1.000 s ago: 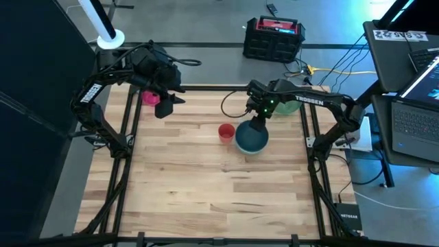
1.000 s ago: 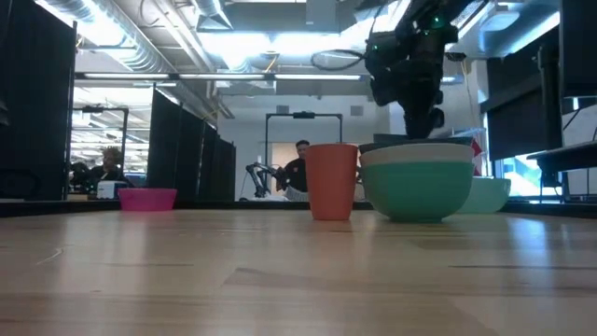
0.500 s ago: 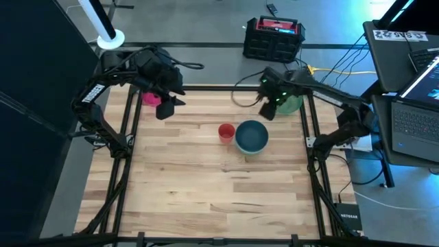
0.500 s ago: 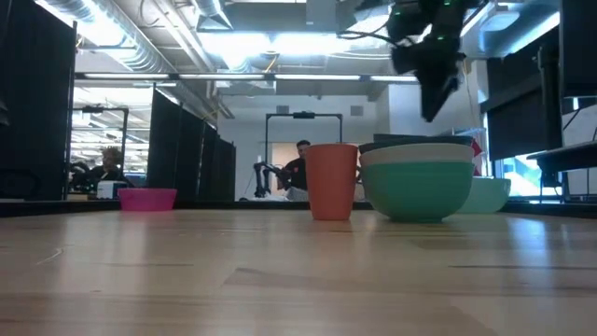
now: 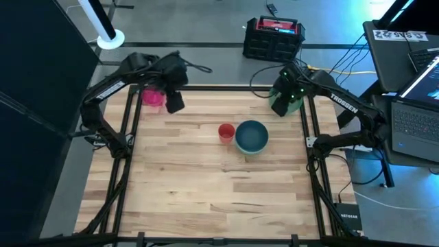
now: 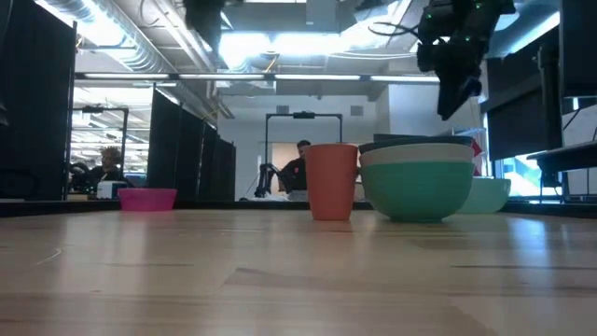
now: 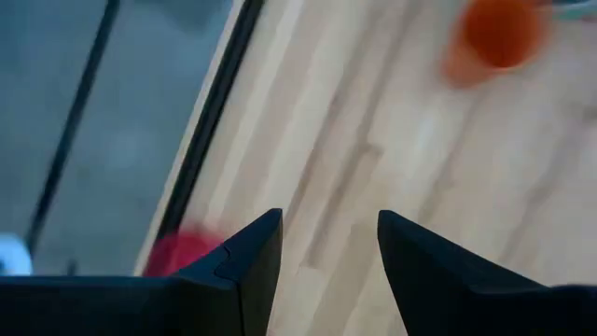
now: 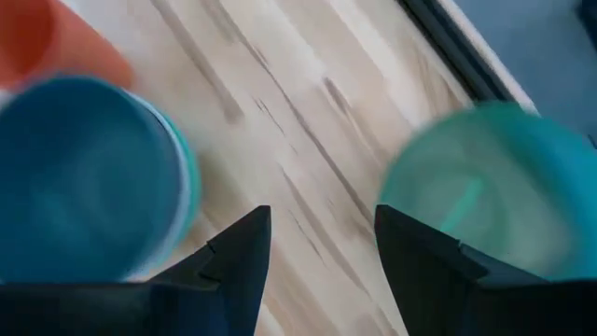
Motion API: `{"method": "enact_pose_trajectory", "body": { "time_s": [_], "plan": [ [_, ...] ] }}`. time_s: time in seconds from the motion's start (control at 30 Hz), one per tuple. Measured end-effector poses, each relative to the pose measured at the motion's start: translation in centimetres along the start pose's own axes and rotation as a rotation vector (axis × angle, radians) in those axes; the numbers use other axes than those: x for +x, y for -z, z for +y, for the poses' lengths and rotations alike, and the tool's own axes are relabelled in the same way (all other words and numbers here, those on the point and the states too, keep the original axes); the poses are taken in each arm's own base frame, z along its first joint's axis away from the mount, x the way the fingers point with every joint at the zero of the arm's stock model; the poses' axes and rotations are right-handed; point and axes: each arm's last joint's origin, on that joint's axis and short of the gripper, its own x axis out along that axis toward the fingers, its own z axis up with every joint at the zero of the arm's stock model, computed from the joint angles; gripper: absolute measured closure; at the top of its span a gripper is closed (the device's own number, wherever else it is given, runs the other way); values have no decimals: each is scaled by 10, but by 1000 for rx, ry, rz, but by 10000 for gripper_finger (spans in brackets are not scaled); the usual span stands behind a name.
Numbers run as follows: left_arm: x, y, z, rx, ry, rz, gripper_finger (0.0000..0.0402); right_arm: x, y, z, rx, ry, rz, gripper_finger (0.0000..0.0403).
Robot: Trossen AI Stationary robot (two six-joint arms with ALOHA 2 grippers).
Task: Nest bowls inside each other
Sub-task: Stack the pink bowl on top of the blue bowl
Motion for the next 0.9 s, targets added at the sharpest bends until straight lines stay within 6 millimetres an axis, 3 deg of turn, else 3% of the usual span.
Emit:
{"method": "enact_pose_trajectory", "body": {
  "time_s": [0.2,0.4,0.77,0.9],
  "plan": [
    [52,18,49,-225,-117,140,239,-7,-3,3,-50,-104,-102,221],
    [97,55,95,-445,-221,279,239,-14,-5,7,-109,-204,-204,221],
    [152,103,116,-498,-169,369,239,-36,-1,12,-110,-197,-324,221],
    [165,108,118,-484,-161,372,239,-37,-1,12,-105,-206,-329,221]
  ]
}}
